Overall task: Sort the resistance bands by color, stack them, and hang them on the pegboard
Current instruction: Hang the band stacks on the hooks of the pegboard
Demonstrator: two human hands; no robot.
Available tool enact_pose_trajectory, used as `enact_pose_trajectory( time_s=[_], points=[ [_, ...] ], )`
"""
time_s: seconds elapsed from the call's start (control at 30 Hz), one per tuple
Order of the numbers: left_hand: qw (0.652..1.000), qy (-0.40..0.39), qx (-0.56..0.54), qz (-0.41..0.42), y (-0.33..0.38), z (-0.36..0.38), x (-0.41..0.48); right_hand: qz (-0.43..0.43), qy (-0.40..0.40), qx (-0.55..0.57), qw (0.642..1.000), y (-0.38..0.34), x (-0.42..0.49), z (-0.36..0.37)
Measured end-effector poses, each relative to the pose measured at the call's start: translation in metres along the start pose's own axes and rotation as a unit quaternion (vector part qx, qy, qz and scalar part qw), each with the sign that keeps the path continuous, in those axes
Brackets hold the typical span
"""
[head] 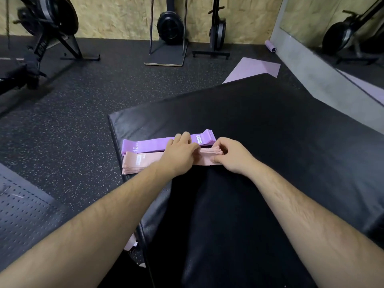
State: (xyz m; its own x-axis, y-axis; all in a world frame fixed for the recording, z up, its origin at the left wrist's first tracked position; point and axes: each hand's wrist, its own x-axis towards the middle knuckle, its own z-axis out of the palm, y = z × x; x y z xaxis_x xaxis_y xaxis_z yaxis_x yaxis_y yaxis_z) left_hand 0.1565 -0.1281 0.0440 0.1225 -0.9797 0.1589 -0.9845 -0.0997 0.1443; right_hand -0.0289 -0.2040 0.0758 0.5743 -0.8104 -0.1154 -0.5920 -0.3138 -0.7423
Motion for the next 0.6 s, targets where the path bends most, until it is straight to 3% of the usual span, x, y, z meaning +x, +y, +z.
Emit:
enact_pose_trajectory(
  time_s=[0.1, 0.17, 0.27, 0.33, 0.4, 0.6],
  points=[
    [0.999, 0.007, -0.01, 0.039, -0.001, -0.002, 0.001, -0.016, 0.008, -0.042, 0.999, 0.001, -0.003, 0.001],
    [0.998, -0.007, 0.001, 0.067, 0.001, -0.004, 0.0, -0.031, 0.015, -0.159, 0.987, -0.008, -0.004, 0.003],
    [0.995, 0.014, 0.004, 0.095, 0.003, -0.002, -0.003, -0.102, 0.045, -0.405, 0.908, -0.026, 0.002, 0.018],
    [0.995, 0.02, 0.001, 0.097, 0.003, 0.002, -0.004, -0.128, 0.037, -0.49, 0.861, -0.039, 0.008, 0.032],
    [0.996, 0.004, -0.005, 0.089, 0.002, 0.004, -0.005, -0.109, 0.007, -0.518, 0.848, -0.048, 0.013, 0.038],
    [0.993, -0.104, -0.029, 0.038, -0.012, -0.023, -0.011, -0.079, -0.043, -0.484, 0.87, -0.056, 0.005, 0.031]
  ],
)
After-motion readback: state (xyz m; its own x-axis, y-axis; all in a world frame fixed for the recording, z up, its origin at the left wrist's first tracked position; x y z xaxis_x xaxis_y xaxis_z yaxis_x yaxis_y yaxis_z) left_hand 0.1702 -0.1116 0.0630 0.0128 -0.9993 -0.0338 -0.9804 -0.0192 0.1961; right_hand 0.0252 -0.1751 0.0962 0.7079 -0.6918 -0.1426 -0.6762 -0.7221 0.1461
